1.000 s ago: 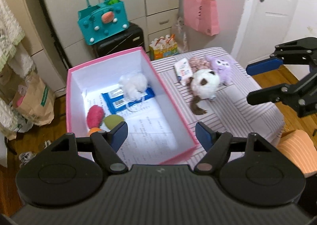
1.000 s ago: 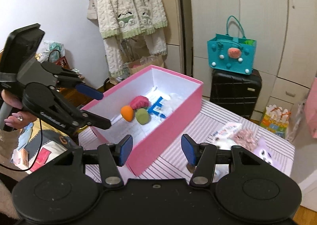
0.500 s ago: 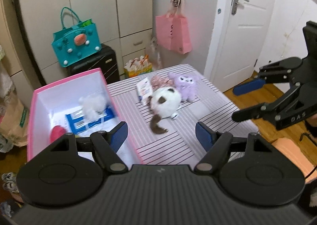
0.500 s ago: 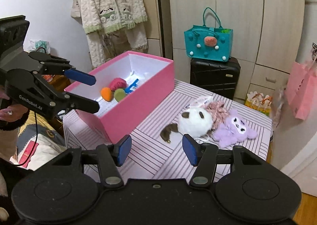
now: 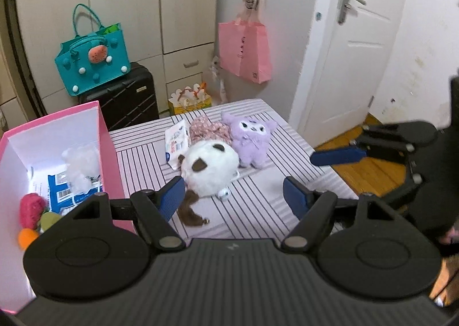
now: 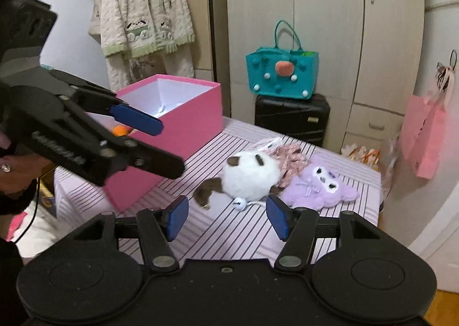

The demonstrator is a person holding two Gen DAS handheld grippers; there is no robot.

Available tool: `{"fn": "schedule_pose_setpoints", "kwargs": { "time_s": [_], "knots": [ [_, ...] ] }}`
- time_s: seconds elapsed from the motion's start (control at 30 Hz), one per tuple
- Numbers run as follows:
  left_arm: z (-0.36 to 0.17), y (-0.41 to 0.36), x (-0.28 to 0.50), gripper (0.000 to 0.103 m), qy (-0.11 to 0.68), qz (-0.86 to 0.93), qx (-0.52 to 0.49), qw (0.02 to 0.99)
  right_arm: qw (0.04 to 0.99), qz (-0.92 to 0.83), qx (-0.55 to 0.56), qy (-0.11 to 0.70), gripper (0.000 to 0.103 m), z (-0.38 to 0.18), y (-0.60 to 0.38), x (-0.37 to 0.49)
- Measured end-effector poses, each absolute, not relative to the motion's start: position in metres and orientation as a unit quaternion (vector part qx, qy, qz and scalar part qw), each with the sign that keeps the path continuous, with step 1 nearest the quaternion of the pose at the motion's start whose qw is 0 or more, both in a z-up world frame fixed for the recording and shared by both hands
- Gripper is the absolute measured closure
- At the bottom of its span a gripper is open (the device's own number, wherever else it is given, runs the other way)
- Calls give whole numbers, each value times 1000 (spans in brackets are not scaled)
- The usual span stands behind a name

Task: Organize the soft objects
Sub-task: 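Move both open tools back toward the white panda plush on the table, then close the left tool on the white panda plush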

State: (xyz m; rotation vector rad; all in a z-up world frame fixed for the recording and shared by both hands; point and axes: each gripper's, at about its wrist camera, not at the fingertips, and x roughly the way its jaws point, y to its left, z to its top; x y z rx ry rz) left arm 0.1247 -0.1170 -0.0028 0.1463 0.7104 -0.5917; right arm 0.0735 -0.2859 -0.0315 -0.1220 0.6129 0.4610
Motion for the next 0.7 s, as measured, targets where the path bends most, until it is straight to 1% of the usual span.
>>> {"fn": "schedule_pose_setpoints", "kwargs": {
  "time_s": [0.07,0.17,0.43,0.63,0.7],
  "knots": [
    [-8,-120,133,27,338,-276,66,897,927,228,-49,295,35,-36,-289,80],
    [-16,-124,144,27,333,-263,61,904,926,231,-30,297,35,-48,-294,94],
    [-44,-143,176,19,363,-242,9,900,930,227,-53,284,33,-84,-289,130],
    [-62,-151,192,18,376,-221,0,900,928,237,-70,280,33,-96,-286,147],
    [-68,-151,196,18,381,-216,-4,899,928,239,-78,275,30,-99,-283,150]
  ]
}}
